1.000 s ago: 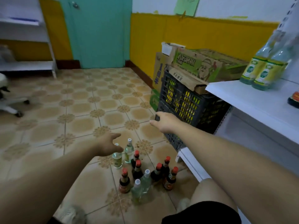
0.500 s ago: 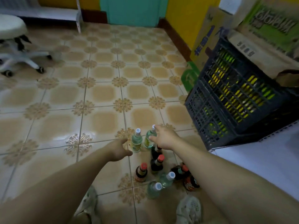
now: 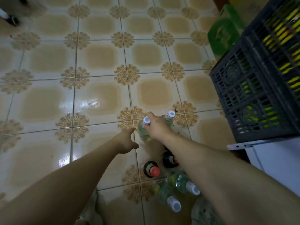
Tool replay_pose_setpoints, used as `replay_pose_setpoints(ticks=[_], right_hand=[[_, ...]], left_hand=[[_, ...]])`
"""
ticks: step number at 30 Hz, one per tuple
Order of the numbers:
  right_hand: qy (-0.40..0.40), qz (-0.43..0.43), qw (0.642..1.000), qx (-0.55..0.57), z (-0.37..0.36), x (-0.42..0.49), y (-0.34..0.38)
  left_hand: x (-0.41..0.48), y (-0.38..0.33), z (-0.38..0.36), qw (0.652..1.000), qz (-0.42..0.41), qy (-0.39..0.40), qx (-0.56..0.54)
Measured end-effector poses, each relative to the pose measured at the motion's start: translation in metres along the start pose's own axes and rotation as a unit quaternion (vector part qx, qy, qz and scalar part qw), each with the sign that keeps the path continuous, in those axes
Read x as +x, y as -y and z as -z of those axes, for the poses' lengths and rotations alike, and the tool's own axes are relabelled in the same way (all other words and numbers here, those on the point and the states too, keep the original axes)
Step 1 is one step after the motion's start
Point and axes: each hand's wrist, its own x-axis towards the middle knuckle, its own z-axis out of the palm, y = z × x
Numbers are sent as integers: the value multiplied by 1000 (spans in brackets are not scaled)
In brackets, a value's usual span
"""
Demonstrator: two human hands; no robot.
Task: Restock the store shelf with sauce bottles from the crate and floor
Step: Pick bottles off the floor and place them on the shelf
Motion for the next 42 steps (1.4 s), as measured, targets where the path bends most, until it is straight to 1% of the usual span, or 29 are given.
replay_pose_setpoints(ticks=[3, 6, 9, 11, 14, 18, 22, 24, 27, 28, 30, 33, 35, 38, 42], right_hand=[[-17, 0, 1000, 6, 2, 0, -1], [-64, 7, 996, 57, 19, -17, 5], [-117, 41, 985, 117, 48, -47, 21], [-155, 72, 973, 157, 74, -72, 34], [-228, 107, 946, 202, 121, -115, 56], [-329, 147, 900, 245, 180, -180, 88], [-419, 178, 851, 263, 231, -257, 115], [-423, 180, 848, 263, 251, -295, 122], [-393, 176, 875, 221, 268, -354, 125], [-392, 182, 873, 228, 274, -374, 125], [-420, 197, 849, 254, 287, -411, 121], [-480, 199, 816, 253, 301, -459, 114], [-498, 200, 806, 250, 305, -488, 105], [-520, 199, 795, 241, 307, -533, 92], [-562, 162, 780, 223, 311, -574, 72]], left_hand=[[3, 1, -1, 1000, 2, 10, -3], [-2, -5, 9, 1000, -8, -1, -16], [-20, -21, 30, 998, -39, -25, -44], [-41, -36, 46, 994, -81, -30, -73], [-85, -63, 68, 980, -149, -36, -128], [-151, -96, 93, 947, -253, -70, -184], [-230, -136, 114, 913, -313, -84, -250], [-270, -157, 117, 895, -344, -96, -267], [-327, -187, 117, 863, -400, -93, -296], [-344, -197, 116, 850, -419, -86, -306], [-375, -216, 112, 834, -456, -61, -305], [-414, -241, 98, 824, -499, -11, -268], [-433, -258, 86, 816, -522, -5, -248], [-457, -285, 73, 807, -542, -19, -235], [-476, -318, 58, 787, -578, -7, -217]])
